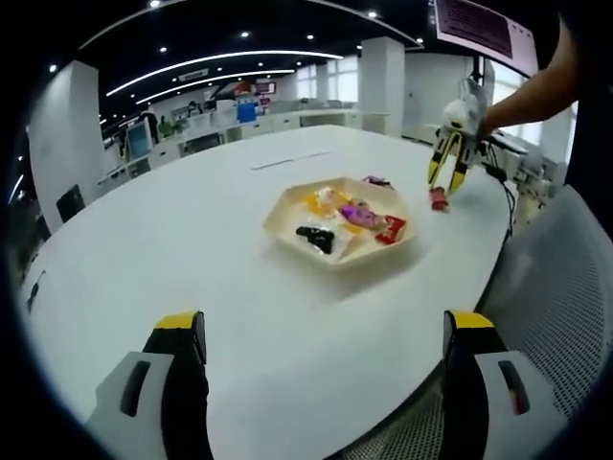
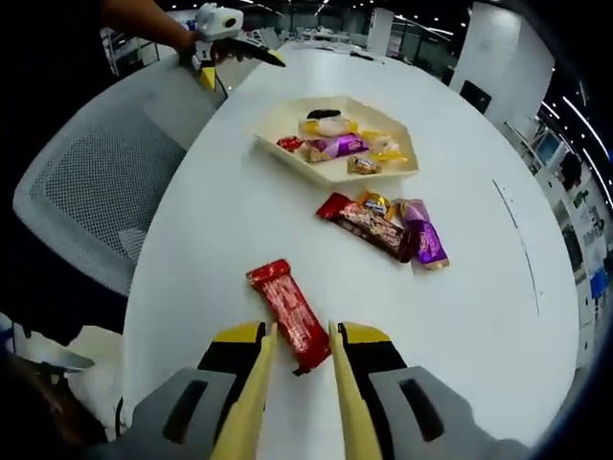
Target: Place the target food into the container with the food tongs after gripping and lifting it, then release it inside without dropping or visibly crushing the food.
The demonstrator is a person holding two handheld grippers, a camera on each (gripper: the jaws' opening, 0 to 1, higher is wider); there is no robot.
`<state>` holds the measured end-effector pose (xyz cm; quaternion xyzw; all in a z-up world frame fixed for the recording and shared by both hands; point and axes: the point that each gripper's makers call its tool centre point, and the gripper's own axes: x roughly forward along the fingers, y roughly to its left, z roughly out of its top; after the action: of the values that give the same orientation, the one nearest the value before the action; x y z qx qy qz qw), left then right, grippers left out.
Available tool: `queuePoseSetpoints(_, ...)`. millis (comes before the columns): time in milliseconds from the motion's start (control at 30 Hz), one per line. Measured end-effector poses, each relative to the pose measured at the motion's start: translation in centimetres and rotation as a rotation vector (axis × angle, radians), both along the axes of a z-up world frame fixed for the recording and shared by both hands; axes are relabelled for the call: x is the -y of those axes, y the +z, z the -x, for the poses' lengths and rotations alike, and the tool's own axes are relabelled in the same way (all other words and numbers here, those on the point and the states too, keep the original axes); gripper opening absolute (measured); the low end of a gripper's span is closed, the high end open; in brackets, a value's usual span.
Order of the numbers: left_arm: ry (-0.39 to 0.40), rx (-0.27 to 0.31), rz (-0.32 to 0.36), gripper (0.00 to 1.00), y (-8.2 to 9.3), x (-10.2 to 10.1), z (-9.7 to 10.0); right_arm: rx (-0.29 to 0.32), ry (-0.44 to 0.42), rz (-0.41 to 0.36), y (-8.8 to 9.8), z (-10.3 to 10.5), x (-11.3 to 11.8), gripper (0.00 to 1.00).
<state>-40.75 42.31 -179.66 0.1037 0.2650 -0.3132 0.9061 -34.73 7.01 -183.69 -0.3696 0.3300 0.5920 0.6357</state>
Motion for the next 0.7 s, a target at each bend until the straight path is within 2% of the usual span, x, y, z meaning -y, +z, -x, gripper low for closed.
queuePoseSetpoints(33,-0.002,-0.001,0.0,0.99,0.0,0.0,0.0,-0.014,-0.047,0.011,0.0,-0.1,0.2,0.29)
queuePoseSetpoints(67,-0.003,-0.001,-0.002,0.99,-0.1,-0.1,0.0,-0.056,-0.097,0.034,-0.2,0.2,0.5,0.29)
queuePoseSetpoints(167,0.001,0.006,0.001,0.99,0.1,-0.1,-0.1,-0.083,-0.111,0.036,-0.2,0.9,0.5,0.29)
queuePoseSetpoints(367,-0.013,0.006,-0.003,0.99,0.0,0.1,0.0,-0.063,-0.13,0.015,0.3,0.8,0.2,0.29)
queuePoseSetpoints(433,-0.017,0.006,-0.006,0.99,0.0,0.2,0.1,-0.076,-0.139,0.022,-0.3,0.8,0.0,0.3)
queuePoseSetpoints(500,-0.015,0.006,-0.005,0.99,0.0,0.1,0.1,-0.054,-0.137,0.048,-0.7,0.9,0.2,0.29)
queuePoseSetpoints(533,-0.015,0.006,-0.004,0.99,0.0,0.1,0.1,-0.084,-0.185,0.053,-0.5,1.2,0.4,0.28)
queuePoseSetpoints(567,-0.017,0.007,-0.006,0.99,0.0,0.2,0.1,-0.06,-0.181,0.059,-0.5,1.0,0.4,0.27)
queuePoseSetpoints(700,-0.013,0.009,-0.008,0.99,0.1,0.1,0.1,-0.059,-0.236,0.069,-0.6,1.0,0.4,0.24)
